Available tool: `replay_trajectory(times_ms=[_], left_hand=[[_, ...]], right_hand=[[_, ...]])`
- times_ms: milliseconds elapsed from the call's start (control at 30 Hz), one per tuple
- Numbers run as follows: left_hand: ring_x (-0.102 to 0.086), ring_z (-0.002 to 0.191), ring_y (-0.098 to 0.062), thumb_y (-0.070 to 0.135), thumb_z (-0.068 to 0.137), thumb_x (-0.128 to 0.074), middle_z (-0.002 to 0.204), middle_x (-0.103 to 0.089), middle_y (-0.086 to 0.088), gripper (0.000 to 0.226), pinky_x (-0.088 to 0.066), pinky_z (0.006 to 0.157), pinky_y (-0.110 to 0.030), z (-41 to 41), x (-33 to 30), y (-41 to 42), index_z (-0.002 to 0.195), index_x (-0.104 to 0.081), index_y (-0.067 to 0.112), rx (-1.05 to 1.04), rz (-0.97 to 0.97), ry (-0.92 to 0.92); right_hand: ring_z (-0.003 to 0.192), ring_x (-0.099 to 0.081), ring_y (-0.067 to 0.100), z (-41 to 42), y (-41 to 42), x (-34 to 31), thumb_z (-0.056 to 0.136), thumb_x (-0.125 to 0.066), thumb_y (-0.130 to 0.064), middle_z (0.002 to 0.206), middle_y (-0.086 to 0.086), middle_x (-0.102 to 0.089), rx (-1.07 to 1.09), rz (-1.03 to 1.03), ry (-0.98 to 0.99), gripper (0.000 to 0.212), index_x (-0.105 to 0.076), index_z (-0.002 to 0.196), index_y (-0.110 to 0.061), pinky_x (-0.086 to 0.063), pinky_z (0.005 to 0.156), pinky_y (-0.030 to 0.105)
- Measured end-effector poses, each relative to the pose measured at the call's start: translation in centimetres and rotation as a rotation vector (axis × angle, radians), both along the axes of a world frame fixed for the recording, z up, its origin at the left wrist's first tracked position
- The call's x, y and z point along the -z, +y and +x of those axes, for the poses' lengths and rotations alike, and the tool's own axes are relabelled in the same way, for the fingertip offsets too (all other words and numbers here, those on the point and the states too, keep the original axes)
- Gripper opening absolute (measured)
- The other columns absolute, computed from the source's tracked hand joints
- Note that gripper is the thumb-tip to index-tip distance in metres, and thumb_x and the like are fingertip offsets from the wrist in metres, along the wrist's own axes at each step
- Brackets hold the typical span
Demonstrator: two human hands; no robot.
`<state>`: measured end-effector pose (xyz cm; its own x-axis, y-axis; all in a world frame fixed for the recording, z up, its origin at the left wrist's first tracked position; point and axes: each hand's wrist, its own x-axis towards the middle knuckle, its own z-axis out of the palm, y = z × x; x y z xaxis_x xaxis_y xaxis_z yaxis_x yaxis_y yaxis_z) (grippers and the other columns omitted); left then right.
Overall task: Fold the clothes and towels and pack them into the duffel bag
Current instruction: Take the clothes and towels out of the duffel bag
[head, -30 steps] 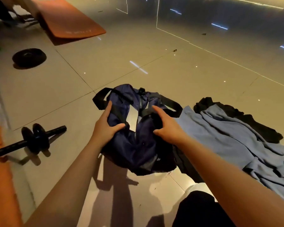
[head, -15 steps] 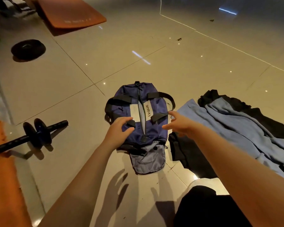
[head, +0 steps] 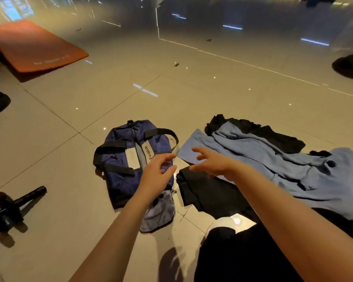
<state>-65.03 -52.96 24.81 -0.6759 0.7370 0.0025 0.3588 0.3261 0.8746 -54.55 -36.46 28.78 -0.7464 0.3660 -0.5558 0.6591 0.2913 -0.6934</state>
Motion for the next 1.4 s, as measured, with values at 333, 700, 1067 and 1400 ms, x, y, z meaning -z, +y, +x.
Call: replay_trajectory(times_ms=[333,700,1067,1400], left_hand=[[-0.055,0.105,-0.007,0.017,0.094,-0.06,0.122,-0.058,0.004,0.027,-0.042,0.077,-0.003,13.9,0.0,14.9,0.12,-0.058,0.024,0.373,0.01,-0.04],[-0.058,0.096,-0.008,0.016,0.091,-0.064,0.112,-0.064,0.001,0.021,-0.044,0.079,-0.017,18.2,5.8,22.6,0.111,-0.064,0.02,0.285,-0.115,-0.147],[-0.036,0.131,-0.027,0.026,0.092,-0.063,0.149,-0.029,-0.007,0.057,-0.038,0.102,-0.04,16.6,13.3,32.5,0.144,-0.04,0.022,0.066,-0.382,0.116],[-0.045,0.125,-0.032,0.017,0.093,-0.063,0.14,-0.042,-0.014,0.044,-0.041,0.1,-0.042,16.8,19.1,35.7,0.136,-0.055,0.015,0.014,-0.611,0.189]], right_hand=[[0.095,-0.058,0.022,20.7,12.4,-0.3,0.094,-0.062,-0.026,0.143,0.013,-0.042,0.305,0.127,-0.127,0.064,-0.028,0.148,-0.026,-0.049,0.075,0.032],[0.119,-0.05,0.026,23.1,22.1,0.0,0.094,-0.059,-0.03,0.141,0.008,-0.047,0.196,0.299,-0.281,0.052,-0.042,0.141,-0.017,-0.042,0.095,0.033],[0.115,-0.05,0.031,30.0,26.3,15.9,0.095,-0.053,-0.029,0.129,0.011,-0.051,0.211,0.34,-0.415,0.036,-0.051,0.129,-0.017,-0.046,0.088,0.037],[0.135,-0.022,0.037,34.9,34.6,21.6,0.094,-0.052,-0.02,0.154,0.012,-0.008,0.084,0.576,-0.629,0.069,-0.015,0.15,-0.031,-0.037,0.099,0.047]])
